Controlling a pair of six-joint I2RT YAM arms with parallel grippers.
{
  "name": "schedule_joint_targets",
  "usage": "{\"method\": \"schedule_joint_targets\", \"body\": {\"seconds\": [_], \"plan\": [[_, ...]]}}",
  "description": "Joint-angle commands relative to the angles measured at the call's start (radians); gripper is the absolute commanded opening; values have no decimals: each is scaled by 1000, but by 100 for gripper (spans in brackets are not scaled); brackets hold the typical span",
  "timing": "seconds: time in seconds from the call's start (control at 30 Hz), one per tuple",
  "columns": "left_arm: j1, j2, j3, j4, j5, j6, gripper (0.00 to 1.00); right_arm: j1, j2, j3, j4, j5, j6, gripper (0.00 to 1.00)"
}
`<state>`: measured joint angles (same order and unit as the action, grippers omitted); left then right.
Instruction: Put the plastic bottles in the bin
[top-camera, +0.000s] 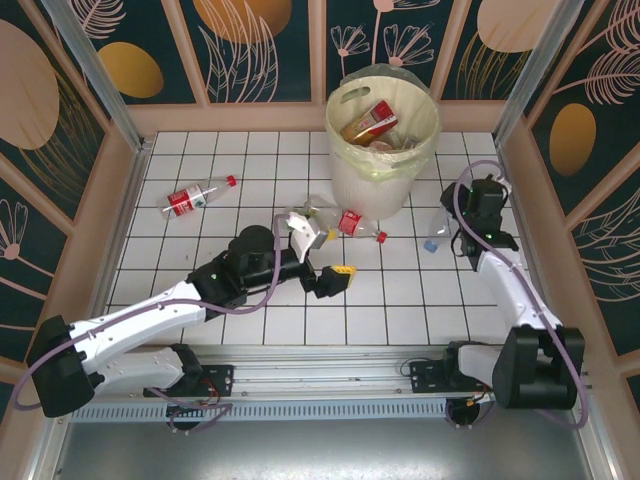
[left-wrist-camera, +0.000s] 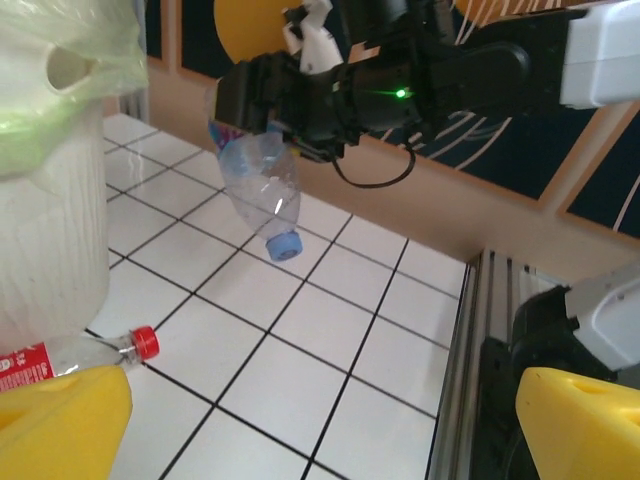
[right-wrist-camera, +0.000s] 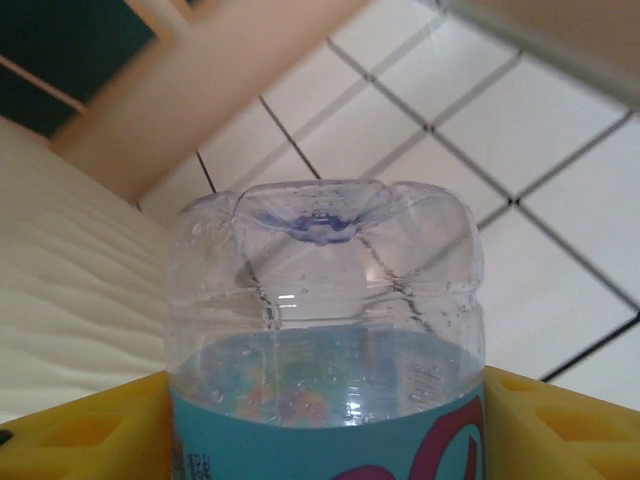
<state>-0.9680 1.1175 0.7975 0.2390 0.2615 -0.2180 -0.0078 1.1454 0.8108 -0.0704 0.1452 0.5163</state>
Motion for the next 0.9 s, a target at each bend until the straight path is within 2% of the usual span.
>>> {"method": "schedule_joint_targets", "body": {"seconds": [0.0, 0.23, 0.47, 0.87], "plan": [[-1, -21, -17, 152, -32, -68, 98, 7, -59, 124, -60, 72, -70, 66], [2, -18, -24, 259, -34, -148, 99, 86, -33, 403, -60, 114, -178, 67], [1, -12, -2, 231, -41, -166, 98, 187, 114, 681, -11, 127, -302, 67], [-1, -41, 14, 102, -26, -110, 99, 240, 463, 1037, -52, -11, -381, 67]]}}
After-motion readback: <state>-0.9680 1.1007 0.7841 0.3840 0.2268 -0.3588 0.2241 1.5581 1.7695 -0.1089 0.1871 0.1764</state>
